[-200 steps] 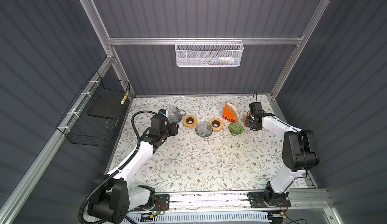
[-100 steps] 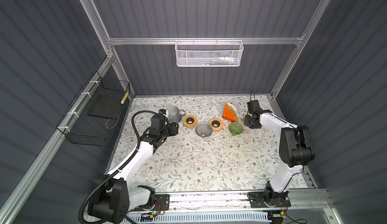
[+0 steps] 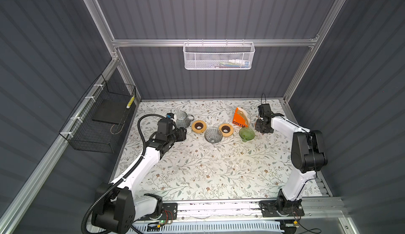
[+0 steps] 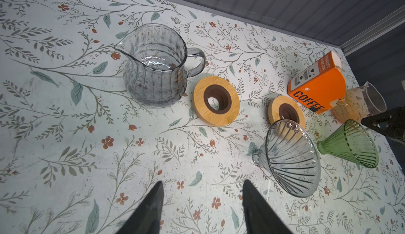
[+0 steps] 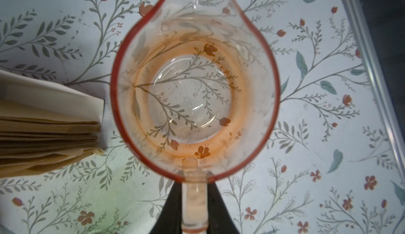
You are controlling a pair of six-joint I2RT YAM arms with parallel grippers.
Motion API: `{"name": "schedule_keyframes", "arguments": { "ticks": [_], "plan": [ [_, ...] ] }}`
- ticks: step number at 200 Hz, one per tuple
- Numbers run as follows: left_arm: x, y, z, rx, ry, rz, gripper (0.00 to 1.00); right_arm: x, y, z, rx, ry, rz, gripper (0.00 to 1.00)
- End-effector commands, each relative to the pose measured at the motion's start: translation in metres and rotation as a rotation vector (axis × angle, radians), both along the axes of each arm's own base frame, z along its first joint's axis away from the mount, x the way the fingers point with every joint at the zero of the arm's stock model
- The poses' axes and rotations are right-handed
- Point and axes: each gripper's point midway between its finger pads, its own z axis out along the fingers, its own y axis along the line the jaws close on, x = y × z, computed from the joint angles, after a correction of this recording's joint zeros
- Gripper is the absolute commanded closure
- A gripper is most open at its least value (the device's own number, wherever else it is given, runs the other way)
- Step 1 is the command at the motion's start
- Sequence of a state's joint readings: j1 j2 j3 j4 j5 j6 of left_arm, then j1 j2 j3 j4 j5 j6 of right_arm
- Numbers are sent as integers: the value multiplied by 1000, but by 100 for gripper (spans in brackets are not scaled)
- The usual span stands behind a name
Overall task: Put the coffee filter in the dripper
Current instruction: 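Close the right gripper on the pink pitcher handle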
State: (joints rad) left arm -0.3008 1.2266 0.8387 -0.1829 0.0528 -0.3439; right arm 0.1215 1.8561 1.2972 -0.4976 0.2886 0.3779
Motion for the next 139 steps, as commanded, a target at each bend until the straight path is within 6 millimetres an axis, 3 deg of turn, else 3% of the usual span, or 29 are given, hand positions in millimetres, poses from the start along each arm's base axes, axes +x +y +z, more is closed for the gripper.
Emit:
{"name": "schedule_keyframes", "arguments": {
  "ticks": [1, 13, 88, 139],
  "plan": [
    [0, -1, 20, 7, -41, -16, 42, -1, -2, 0, -21, 16, -5, 96],
    [-1, -1, 19, 8, -36, -16, 42, -2, -1, 1, -20, 11, -3, 100],
    [-9, -7, 19, 0, -10, -63, 45, -14, 7, 26, -9, -55, 26, 100],
    [-22, -12, 14, -4, 45, -113, 45, -33, 12, 45, -11, -94, 51, 100]
  ]
}}
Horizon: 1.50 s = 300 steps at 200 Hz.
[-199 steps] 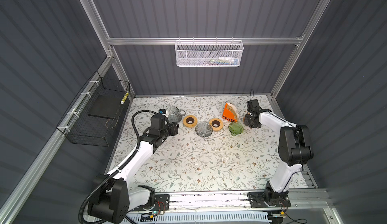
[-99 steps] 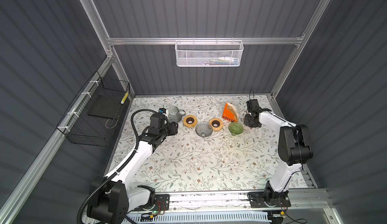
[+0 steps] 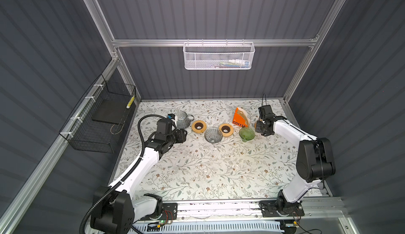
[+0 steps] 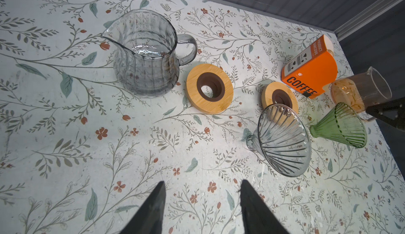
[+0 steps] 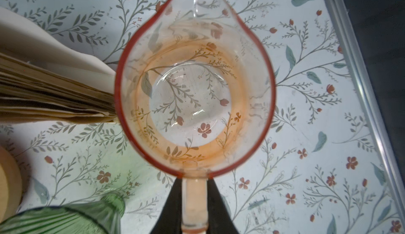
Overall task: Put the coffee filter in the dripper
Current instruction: 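Close the right gripper on the pink pitcher handle, then lift the pink pitcher and carry it toward the robot's front edge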
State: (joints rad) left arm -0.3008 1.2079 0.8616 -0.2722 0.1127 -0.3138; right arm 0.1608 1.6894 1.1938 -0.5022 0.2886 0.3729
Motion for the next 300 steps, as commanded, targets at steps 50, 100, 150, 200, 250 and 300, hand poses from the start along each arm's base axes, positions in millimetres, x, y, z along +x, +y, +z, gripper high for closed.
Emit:
{"name": "schedule_keyframes", "arguments": {
  "ticks": [50, 100, 150, 200, 250, 300],
  "plan": [
    [-13, -7, 17, -23, 7, -55, 45, -32, 13, 35, -16, -65, 53, 100],
    [-13, -6, 16, -23, 24, -39, 46, -54, 24, 67, -27, -113, 115, 100],
    [-15, -4, 13, -14, 41, -33, 46, -75, 48, 104, 13, -160, 217, 100],
    [-13, -1, 8, -13, 68, -1, 47, -101, 82, 127, 20, -181, 354, 100],
    [-14, 0, 3, -16, 88, 13, 47, -125, 131, 144, 26, -170, 551, 100],
    [-19, 3, 6, -24, 90, 31, 47, -156, 201, 148, 45, -178, 785, 100]
  ]
}}
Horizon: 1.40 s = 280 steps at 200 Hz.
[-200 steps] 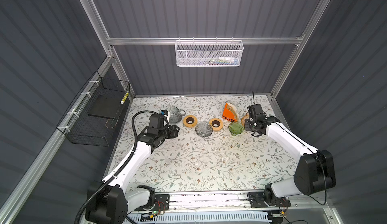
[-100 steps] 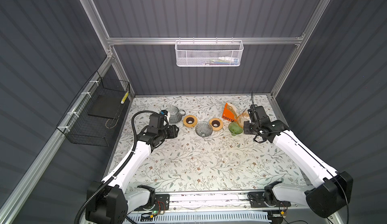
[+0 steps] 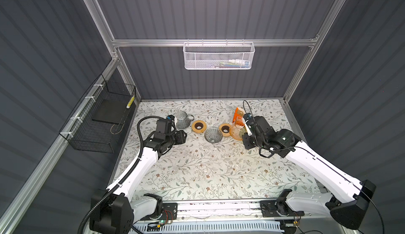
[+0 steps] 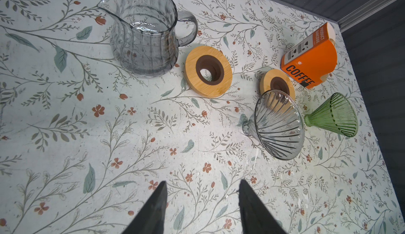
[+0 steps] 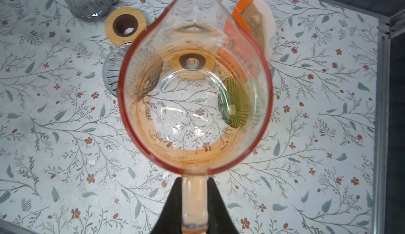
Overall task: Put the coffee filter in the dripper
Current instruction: 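Lift the pink pitcher and carry it toward the robot's front edge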
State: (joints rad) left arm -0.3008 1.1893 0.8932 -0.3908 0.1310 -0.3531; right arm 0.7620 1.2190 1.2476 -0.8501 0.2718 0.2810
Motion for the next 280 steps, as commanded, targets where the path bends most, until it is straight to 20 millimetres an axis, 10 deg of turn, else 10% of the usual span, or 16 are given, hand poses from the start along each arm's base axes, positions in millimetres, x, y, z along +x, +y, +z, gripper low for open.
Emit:
{"name": "schedule_keyframes", "arguments": {
  "ticks": [1, 104, 280],
  "plan": [
    [-3, 1, 7, -7, 7, 20, 47, -11, 32, 9, 9, -24, 108, 100],
    [-33, 22, -5, 42, 64, 80, 47, -88, 157, -25, 39, -33, 576, 100],
    [-27, 28, -19, 103, 84, 88, 47, -143, 201, -101, 53, 17, 820, 100]
  ]
}}
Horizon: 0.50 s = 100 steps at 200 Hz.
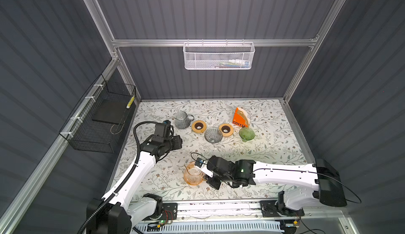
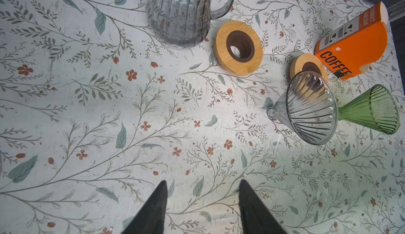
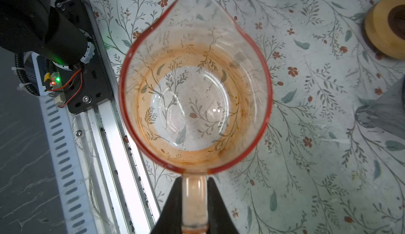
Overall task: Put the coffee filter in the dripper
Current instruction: 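Lift the pink pitcher and carry it toward the robot's front edge, then lower the pink pitcher onto the table and open the right gripper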
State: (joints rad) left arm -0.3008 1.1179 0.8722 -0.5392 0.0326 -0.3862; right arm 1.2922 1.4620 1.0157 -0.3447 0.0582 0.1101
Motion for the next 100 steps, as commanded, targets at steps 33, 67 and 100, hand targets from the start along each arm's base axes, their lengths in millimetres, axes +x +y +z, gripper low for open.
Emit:
{"name": "schedule_keyframes", "arguments": {
  "ticks": [33, 67, 100],
  "plan": [
    [1, 3, -5, 26, -5, 2, 47, -14, 16, -12, -2, -3, 63, 100],
    [3, 4, -7, 34, -12, 7, 47, -16, 17, -23, -27, -11, 69, 100],
    [4, 3, -7, 34, -14, 7, 47, -15, 18, -29, -47, -18, 68, 100]
  ]
}}
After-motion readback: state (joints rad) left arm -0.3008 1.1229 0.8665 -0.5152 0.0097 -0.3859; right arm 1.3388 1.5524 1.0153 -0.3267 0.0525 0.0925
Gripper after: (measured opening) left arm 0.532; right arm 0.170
